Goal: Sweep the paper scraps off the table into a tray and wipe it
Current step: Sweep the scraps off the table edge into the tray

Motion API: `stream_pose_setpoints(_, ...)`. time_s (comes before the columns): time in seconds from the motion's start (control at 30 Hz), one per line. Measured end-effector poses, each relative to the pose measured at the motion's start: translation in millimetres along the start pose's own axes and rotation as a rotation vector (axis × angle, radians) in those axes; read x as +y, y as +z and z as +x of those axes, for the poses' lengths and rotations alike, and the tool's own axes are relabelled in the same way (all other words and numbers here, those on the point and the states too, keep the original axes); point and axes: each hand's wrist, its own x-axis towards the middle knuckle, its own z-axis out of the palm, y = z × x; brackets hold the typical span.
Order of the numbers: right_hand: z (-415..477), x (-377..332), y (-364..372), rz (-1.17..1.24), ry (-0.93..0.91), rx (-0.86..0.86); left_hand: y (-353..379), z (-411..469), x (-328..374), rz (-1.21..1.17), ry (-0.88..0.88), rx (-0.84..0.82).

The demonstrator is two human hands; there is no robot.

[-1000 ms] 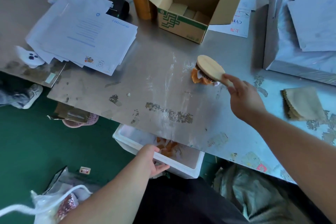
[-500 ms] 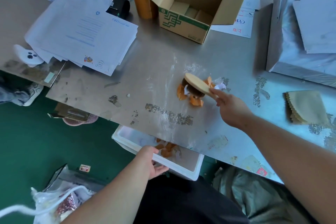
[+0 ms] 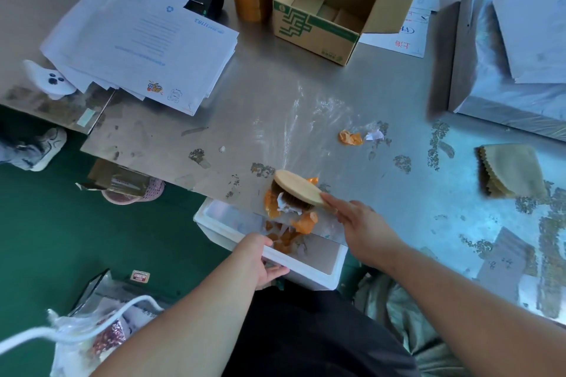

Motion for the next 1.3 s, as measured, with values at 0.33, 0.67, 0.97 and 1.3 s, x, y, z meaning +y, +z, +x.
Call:
stream_pose_setpoints(0.33,-43.2,3.2,48.9,-0.040,-0.068,0.071,-10.8,8.8,-0.9,0.048,0.048,-0.018)
stream_pose_setpoints(0.67,-64.4,-0.1,58.5,-0.187,-0.092,0.018,-16.0,8.1,-4.7,0.106,0.098,-0.026)
stream_pose_setpoints(0.97,-53.0,7.0,29.7,-0.093,-0.084,0.302,-17.5,4.5,-3.0,0.084,0.055,-0.009)
stream_pose_setpoints(1.3,-6.5,22.6,-34.9,0.038,0.061,0.461,-13.2,0.2,-4.3,0.095,0.076,0.008)
